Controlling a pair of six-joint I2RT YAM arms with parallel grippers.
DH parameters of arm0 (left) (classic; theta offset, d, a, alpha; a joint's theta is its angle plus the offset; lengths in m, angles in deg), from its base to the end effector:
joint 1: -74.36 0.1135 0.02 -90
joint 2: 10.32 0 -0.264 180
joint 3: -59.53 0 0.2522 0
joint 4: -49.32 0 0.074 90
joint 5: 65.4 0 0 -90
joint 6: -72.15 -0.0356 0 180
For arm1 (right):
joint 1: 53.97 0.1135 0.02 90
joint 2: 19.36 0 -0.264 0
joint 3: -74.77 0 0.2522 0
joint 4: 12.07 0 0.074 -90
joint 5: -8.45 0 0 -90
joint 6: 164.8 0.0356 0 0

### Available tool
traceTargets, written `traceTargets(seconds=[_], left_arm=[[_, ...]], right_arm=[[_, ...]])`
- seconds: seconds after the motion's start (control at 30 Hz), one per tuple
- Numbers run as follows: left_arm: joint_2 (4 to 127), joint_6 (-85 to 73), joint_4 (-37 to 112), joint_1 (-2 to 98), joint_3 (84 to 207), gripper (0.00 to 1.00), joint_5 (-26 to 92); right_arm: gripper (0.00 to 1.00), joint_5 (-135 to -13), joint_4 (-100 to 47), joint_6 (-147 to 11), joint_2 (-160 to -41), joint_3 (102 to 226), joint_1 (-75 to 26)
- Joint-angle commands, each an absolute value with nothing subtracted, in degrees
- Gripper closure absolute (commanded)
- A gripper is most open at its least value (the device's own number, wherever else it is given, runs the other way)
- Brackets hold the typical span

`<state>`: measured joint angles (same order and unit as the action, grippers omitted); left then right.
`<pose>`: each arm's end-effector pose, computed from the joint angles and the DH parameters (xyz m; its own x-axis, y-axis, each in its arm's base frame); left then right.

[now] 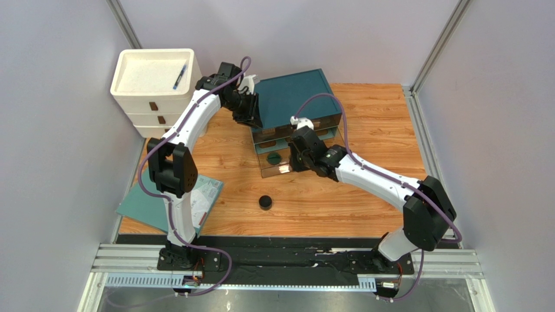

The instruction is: Organize the makeup

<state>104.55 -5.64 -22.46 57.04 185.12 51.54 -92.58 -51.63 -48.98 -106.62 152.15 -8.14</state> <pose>0.4057 -0.1434 0.3074 -0.9169 0.0884 -0.3891 0.2873 0.8231 -0.4899 0.2325 0.2296 0.2512 -0.7454 -0.1538 -0.6486 -0.3251 0.9333 0.1524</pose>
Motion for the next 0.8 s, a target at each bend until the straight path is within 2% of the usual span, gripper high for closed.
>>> traceTargets(seconds=[0.0, 0.1, 0.2, 0.23, 0.33, 0.43, 0.77], left_arm=[[107.6, -9.1, -35.2, 58.1, 181.8, 0.64, 44.5], [107.5, -9.0, -35.2, 58.1, 181.9, 0.64, 44.5], [107.6, -8.7, -35.2, 58.2, 182.1, 0.64, 44.6], [107.5, -8.7, -35.1, 58.1, 182.1, 0.64, 44.8], [107.4, -8.7, -35.0, 58.1, 182.1, 0.64, 44.6], [107.4, -8.7, -35.2, 58.1, 182.5, 0.64, 44.6], [107.5, -8.0, -34.8, 58.1, 183.2, 0.64, 45.5]], right_arm=[[1.00, -96.5, -51.5, -52.5, -111.5, 160.9, -8.6], [1.00, -96.0, -54.7, -53.5, -118.0, 167.4, -8.8], [0.87, -94.6, -57.3, -53.5, -122.6, 170.4, -8.8], [0.63, -94.1, -58.1, -53.4, -123.4, 171.6, -8.8], [0.40, -93.8, -57.1, -52.3, -122.7, 170.7, -8.8], [0.34, -93.5, -56.2, -52.5, -119.9, 169.0, -8.8], [0.30, -83.2, -55.1, -58.5, -112.4, 163.1, -2.9]])
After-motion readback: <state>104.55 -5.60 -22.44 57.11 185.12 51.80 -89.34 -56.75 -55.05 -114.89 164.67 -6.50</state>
